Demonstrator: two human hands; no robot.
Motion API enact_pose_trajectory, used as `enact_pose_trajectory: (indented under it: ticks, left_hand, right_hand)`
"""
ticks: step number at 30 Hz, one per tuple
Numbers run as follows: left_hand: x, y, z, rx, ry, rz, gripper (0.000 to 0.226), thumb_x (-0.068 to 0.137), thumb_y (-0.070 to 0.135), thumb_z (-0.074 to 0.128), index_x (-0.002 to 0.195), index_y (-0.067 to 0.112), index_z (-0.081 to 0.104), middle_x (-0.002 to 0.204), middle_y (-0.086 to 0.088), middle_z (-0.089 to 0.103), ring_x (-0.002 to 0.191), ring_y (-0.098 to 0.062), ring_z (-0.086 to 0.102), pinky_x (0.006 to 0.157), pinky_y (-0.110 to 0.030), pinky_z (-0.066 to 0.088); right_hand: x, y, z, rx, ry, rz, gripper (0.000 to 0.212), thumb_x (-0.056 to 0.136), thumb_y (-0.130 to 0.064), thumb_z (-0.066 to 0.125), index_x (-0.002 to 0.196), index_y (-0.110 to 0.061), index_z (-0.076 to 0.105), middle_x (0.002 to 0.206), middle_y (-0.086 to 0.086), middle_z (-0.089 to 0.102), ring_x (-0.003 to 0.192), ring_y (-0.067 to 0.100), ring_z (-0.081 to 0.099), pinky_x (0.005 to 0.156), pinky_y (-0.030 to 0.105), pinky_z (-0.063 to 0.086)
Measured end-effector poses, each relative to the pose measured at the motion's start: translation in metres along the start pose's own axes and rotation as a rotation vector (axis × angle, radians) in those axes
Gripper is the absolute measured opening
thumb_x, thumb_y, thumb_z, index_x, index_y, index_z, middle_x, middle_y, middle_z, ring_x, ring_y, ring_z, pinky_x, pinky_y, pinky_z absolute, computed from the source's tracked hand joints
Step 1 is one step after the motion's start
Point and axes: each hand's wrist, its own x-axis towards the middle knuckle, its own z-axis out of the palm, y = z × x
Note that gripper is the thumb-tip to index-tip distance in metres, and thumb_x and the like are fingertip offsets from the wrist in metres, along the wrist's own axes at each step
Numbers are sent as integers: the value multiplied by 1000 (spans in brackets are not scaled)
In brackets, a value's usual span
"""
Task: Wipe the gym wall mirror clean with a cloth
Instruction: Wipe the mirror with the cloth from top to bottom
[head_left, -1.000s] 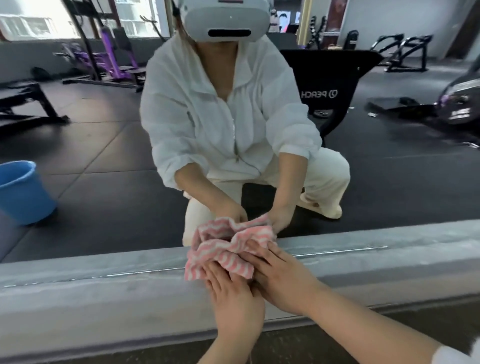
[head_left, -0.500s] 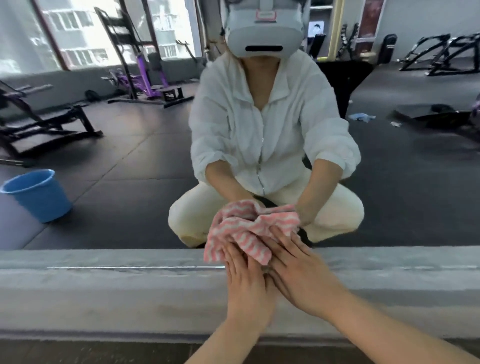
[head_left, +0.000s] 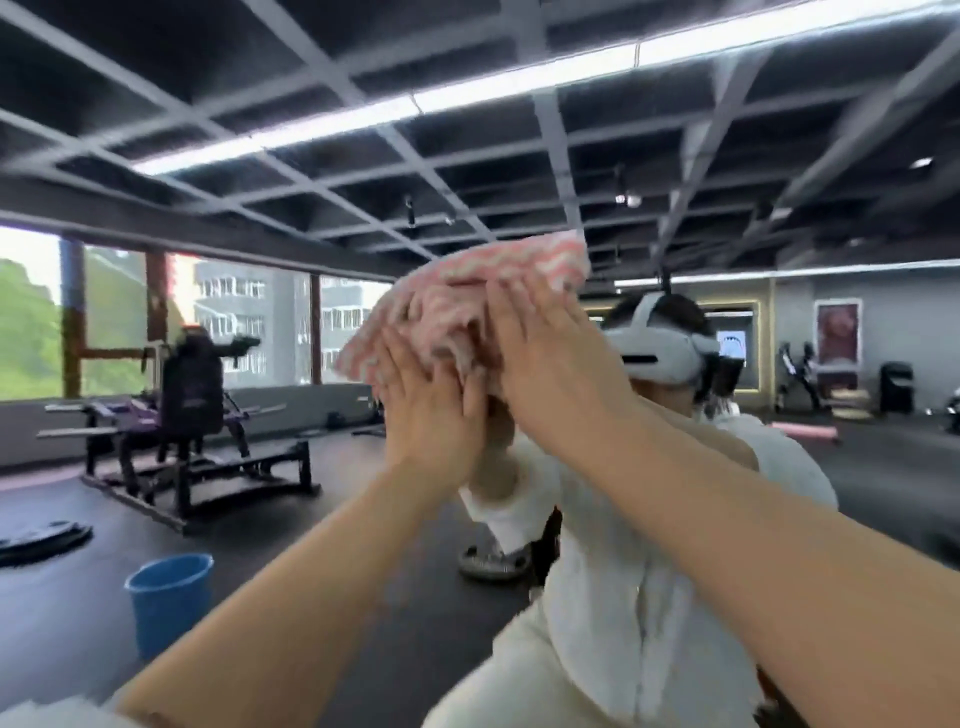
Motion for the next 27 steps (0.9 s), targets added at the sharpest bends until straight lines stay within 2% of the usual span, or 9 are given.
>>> enact_pose_trajectory:
  ticks: [3, 6, 10, 13, 15, 17, 18, 22, 27]
  left_hand:
    - [25, 1, -15, 55, -22, -43, 71, 97, 54, 13, 153, 13, -4, 152, -26, -25, 142, -36, -24, 115, -42, -14]
    - [13, -24, -1, 133, 31, 121, 83, 81, 58, -9, 151, 14, -15, 151, -26, -27, 139, -38, -29, 117, -47, -11]
    - [22, -57, 6, 255, 32, 229, 81, 83, 55, -16, 150, 8, -14, 153, -26, -22, 139, -40, -29, 116, -51, -8]
    - [47, -61, -11, 160, 87, 149, 94, 76, 57, -6, 151, 1, -4, 157, -23, -10, 145, -36, -15, 116, -38, -13]
    - [69, -68, -28, 63, 121, 102, 101, 69, 58, -4, 150, -2, 2, 157, -22, -4, 146, -34, -6, 113, -30, -11]
    - [91, -80, -41, 118, 103, 122, 103, 67, 58, -8, 151, -1, 0, 157, -24, -5, 145, -37, -8, 117, -36, -9]
    - [104, -85, -47, 171, 89, 143, 102, 67, 58, -11, 151, 2, -2, 157, -25, -8, 144, -39, -11, 117, -43, -6]
    - [132, -91, -73, 181, 45, 43, 97, 72, 61, -2, 153, 7, -1, 154, -30, -12, 144, -40, -12, 118, -46, 0]
    - [131, -56, -88, 209, 20, 34, 71, 99, 45, 27, 152, 12, -8, 155, -21, -22, 144, -35, -15, 118, -45, -3]
  right_hand:
    - [24, -6, -17, 27, -7, 108, 68, 99, -29, 24, 150, -3, -12, 160, 14, 9, 148, 31, 0, 120, 46, 1]
    - [15, -23, 4, -32, 5, 74, 67, 99, -32, 25, 151, -9, -9, 161, 11, 0, 147, 32, -8, 118, 50, -3]
    - [6, -31, 17, -60, 18, 17, 69, 89, -33, 53, 150, -16, 26, 152, 20, 31, 140, 44, 26, 108, 60, 27]
    - [23, -32, 11, -78, 50, 0, 54, 89, -38, 40, 137, -16, 52, 136, 19, 54, 127, 45, 47, 97, 61, 40]
    - [46, -38, -5, -97, -14, 2, 54, 98, -39, 29, 148, -20, 36, 152, 15, 34, 140, 42, 28, 110, 56, 24]
    - [72, -41, -11, -104, -75, -1, 56, 104, -43, 19, 154, -27, -1, 161, 6, -6, 147, 35, -9, 115, 48, -7]
    - [85, -43, -15, -121, -109, 9, 57, 104, -44, 17, 153, -29, -9, 161, 3, -14, 145, 34, -18, 114, 48, -13]
    - [122, -52, -16, -213, -125, 17, 63, 103, -43, 26, 153, -28, -9, 161, 3, -14, 142, 43, -20, 112, 59, -11]
    - [121, -26, -28, -285, -102, 1, 61, 104, -38, 26, 153, -27, -9, 161, 5, -14, 143, 44, -17, 116, 58, -3]
